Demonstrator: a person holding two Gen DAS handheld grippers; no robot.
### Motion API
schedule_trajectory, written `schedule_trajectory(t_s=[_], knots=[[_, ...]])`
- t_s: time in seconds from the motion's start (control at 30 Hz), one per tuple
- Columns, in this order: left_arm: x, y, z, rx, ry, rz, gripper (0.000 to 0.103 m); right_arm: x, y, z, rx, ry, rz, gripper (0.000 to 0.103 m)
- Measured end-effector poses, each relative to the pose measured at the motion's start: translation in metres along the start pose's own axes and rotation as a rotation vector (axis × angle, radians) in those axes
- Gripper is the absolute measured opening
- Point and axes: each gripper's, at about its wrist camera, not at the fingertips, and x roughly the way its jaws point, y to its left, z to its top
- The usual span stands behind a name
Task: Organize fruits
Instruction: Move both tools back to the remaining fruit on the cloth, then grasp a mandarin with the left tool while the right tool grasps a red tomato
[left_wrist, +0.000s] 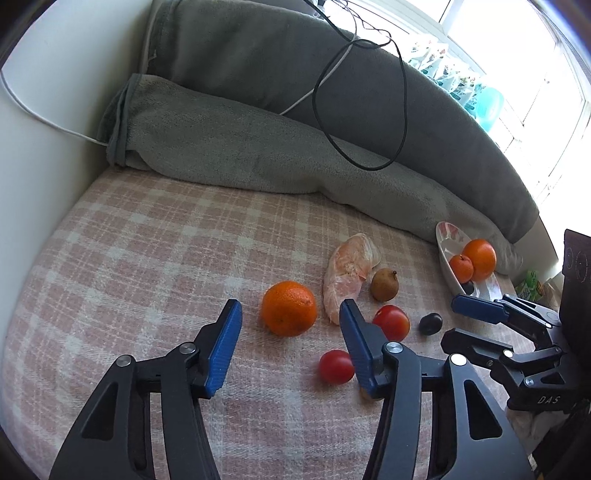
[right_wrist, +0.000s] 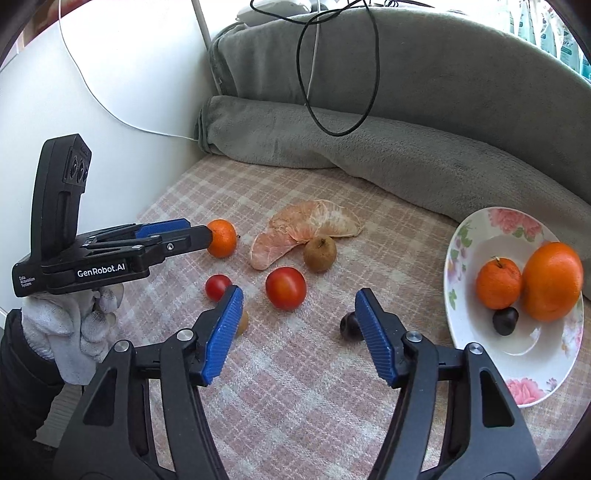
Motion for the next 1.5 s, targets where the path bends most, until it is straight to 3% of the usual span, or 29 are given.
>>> schedule_trajectory(t_s=[0.2,0.63,0.8,0.93,1.5], knots=[[0.007,0.000,0.000,0.000,0.017,-0.011,0.046,0.018,0.009,0.004,-0.024,0.029,0.008,0.060],[0.020,0.001,0.003,-0.009,0.038,-0.026,0.038,0.047,0.006,0.010,-0.026,0.091,0.003,0.043],[0.021,0.000,0.004,-0.001,0.037,-0.021,0.034,0.053,0.006,0.012,-0.030,0.102,0.009,0.042],[0.021,-0.001,0.005,0.007,0.039,-0.019,0.032,0.055,0.007,0.013,-0.031,0.103,0.021,0.034],[0.001,-0.005,0.005,0.007,-0.011,-0.030,0.031,0.026,0.002,0.008,0.002,0.042,0.034,0.033]])
